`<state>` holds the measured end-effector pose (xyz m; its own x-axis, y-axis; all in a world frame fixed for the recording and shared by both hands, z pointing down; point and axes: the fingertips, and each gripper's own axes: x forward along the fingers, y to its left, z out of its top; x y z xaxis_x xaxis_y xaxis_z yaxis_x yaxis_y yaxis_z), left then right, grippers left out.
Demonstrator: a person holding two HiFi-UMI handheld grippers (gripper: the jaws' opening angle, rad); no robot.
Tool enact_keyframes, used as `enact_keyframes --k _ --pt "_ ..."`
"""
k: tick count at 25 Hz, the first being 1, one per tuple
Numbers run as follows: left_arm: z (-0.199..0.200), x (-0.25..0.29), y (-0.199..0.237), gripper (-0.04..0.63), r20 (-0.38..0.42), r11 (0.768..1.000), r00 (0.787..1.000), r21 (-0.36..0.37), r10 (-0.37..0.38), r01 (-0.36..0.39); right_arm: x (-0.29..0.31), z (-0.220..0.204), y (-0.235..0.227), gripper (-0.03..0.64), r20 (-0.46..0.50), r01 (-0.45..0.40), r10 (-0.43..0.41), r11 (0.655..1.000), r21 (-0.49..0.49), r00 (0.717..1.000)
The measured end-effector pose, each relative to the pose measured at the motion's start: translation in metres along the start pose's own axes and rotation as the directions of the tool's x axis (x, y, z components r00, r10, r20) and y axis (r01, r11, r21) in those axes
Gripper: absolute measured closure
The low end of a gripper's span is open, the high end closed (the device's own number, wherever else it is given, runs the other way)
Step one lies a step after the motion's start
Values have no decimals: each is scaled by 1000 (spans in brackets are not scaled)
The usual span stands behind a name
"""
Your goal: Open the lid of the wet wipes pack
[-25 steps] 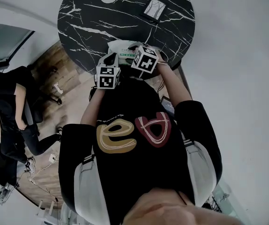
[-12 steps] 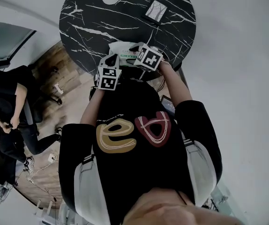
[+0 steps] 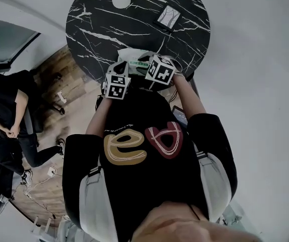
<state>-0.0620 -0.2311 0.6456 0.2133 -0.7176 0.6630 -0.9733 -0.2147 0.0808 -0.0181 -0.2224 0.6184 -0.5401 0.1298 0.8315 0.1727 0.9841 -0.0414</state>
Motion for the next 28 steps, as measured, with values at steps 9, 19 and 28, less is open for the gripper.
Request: enact_keyframes --k 9,19,28 --pt "1 0 1 575 2 1000 1000 -1 8 -8 -11 9 2 546 24 39 -38 996 -84 999" --pt "-1 1 1 575 -7 1000 1000 -14 12 -12 -18 13 -4 568 33 38 -35 995 -97 999" --pt "2 0 2 575 -2 1000 1000 -8 18 -18 -24 17 -12 578 45 37 -33 996 -85 998"
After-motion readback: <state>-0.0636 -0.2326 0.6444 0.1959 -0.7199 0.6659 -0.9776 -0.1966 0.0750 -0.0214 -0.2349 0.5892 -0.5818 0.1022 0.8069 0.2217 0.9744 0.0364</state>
